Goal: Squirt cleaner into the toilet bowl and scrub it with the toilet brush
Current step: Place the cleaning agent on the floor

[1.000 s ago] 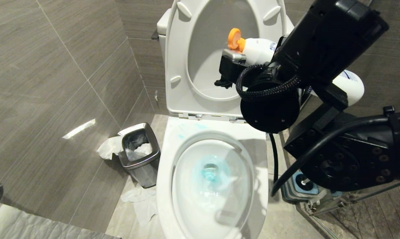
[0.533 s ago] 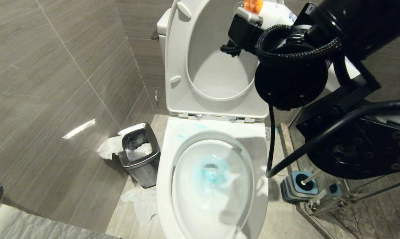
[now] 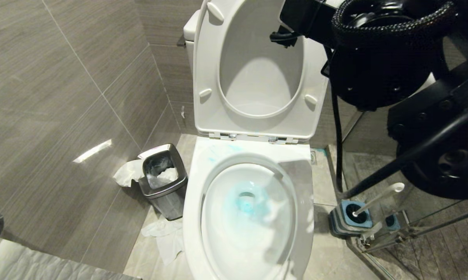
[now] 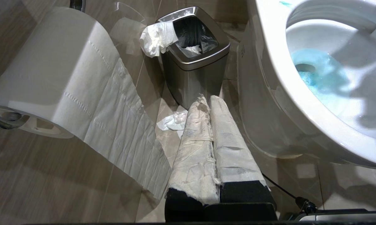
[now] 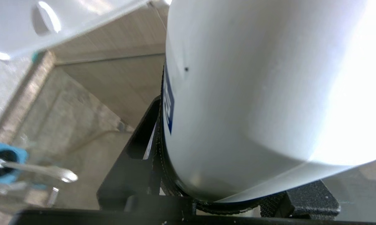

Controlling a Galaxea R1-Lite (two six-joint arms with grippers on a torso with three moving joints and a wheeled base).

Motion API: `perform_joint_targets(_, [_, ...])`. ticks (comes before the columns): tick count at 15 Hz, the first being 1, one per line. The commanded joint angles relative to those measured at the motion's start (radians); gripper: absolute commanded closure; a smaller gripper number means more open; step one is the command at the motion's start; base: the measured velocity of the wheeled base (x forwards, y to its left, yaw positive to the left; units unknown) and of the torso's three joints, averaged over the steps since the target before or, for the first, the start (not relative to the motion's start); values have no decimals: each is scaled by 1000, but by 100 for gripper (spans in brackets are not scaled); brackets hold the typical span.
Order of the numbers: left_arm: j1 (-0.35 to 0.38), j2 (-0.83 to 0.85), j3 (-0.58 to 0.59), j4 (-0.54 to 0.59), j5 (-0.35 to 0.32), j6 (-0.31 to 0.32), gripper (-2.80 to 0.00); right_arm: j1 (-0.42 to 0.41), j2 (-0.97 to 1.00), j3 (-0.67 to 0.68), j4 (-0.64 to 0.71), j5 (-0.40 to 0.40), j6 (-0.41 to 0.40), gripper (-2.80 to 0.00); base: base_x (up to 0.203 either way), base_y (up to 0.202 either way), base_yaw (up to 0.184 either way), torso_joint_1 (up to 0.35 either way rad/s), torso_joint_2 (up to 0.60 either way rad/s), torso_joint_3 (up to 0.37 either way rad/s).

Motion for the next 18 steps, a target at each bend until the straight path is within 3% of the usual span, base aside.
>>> perform_joint_targets(1, [0,2,2,0,0,0,0,-9,-69,10,119,21,23,0,0,0,0,0,0,0])
perform_joint_targets(3, [0,2,2,0,0,0,0,-56,-124,29,391,152,150,0,0,0,0,0,0,0])
perform_joint_targets(4, [0,2,2,0,0,0,0,-85,-149,27,591,267,270,0,0,0,0,0,0,0])
perform_joint_targets(5, [0,2,2,0,0,0,0,-111,-174,21,770,396,440,0,0,0,0,0,0,0])
perform_joint_targets(8, [0,2,2,0,0,0,0,-171,-211,-20,1033,585,945,0,0,0,0,0,0,0])
perform_joint_targets(10, [0,2,2,0,0,0,0,-257,-251,-70,1153,730,1194,0,0,0,0,0,0,0])
perform_joint_targets(13, [0,2,2,0,0,0,0,-386,-371,-31,1206,823,1381,0,0,0,0,0,0,0])
perform_joint_targets(16, [0,2,2,0,0,0,0,-564,-492,97,1248,1040,1564,0,0,0,0,0,0,0])
perform_joint_targets(18, [0,2,2,0,0,0,0,-657,-523,155,1256,1084,1674,0,0,0,0,0,0,0])
